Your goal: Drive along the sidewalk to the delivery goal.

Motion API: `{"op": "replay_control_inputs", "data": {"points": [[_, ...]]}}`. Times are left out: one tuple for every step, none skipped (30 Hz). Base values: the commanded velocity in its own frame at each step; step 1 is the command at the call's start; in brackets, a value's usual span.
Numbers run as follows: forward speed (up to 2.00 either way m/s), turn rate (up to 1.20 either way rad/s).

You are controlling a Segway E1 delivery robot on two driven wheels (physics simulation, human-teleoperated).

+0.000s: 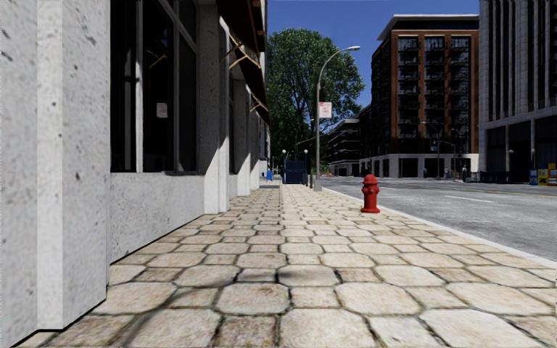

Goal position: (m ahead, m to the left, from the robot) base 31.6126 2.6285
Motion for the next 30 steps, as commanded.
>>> {"op": "replay_control_inputs", "data": {"points": [[2.00,0.00],[2.00,0.00],[2.00,0.00],[2.00,0.00],[2.00,0.00],[2.00,0.00],[2.00,0.00],[2.00,0.00],[2.00,0.00],[2.00,0.00],[2.00,0.00],[2.00,0.00],[2.00,0.00],[2.00,0.00],[2.00,0.00],[2.00,0.00],[2.00,0.00],[2.00,0.00],[2.00,0.00],[2.00,0.00],[2.00,0.00],[2.00,0.00],[2.00,0.00],[2.00,0.00],[2.00,0.00],[2.00,0.00],[2.00,0.00],[2.00,0.00],[2.00,0.00],[2.00,0.00]]}}
